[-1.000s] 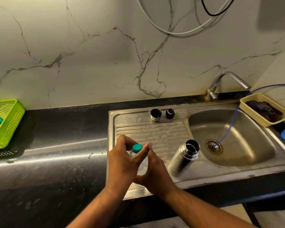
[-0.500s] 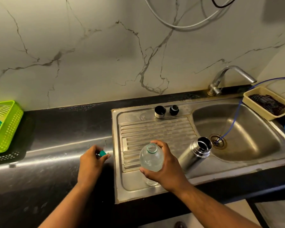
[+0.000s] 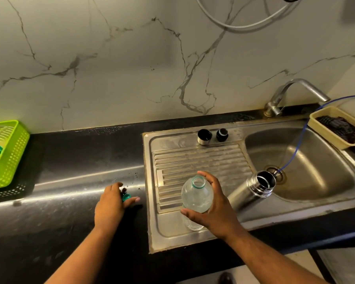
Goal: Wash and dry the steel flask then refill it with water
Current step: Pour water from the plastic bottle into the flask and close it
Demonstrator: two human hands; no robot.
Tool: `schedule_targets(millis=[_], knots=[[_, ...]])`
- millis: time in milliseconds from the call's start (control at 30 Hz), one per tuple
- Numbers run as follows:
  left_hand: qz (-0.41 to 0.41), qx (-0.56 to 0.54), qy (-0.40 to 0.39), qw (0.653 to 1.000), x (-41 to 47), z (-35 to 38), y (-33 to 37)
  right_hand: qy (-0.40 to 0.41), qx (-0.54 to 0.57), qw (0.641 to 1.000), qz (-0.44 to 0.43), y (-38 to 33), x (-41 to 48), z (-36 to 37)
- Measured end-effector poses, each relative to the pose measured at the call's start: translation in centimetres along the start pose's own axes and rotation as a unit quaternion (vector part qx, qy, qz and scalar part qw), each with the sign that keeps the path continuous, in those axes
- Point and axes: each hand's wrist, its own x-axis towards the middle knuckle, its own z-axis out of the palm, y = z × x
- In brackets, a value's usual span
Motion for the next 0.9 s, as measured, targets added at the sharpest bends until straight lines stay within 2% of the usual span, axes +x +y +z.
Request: schedule_targets(millis=[133,333,467,600,733,900], knots=[[0.010,-0.112,0.077,0.991,-2.2,-0.6,3.2,0.004,0.003,1.000,0.008,0.5,0.6,0.8],[0.074,-0.193,0.056,0.977,-3.7,0.3,8.4,0.030,0.037,0.999,0.011,-2.7,3.7,0.1],[0.106,-0.163,-0.003,0.981,-3.7,2.0,11.5,0.044,0.164,0.983,-0.069,-7.6,5.4,-5.0],[0.220,-0.177,-0.103,0.954,-5.5,3.6,16.9,0.071,0.234,0.960,-0.136,-11.9,6.4,-13.7],[0.314,-0.218,-0.139,0.913,-7.6,4.9,23.8,0.151,0.236,0.943,-0.178,-11.9,7.8,-21.3],[0.356,-0.206,-0.193,0.891,-7.9,7.7,28.2,0.207,0.209,0.942,-0.164,-7.5,7.7,-26.5]])
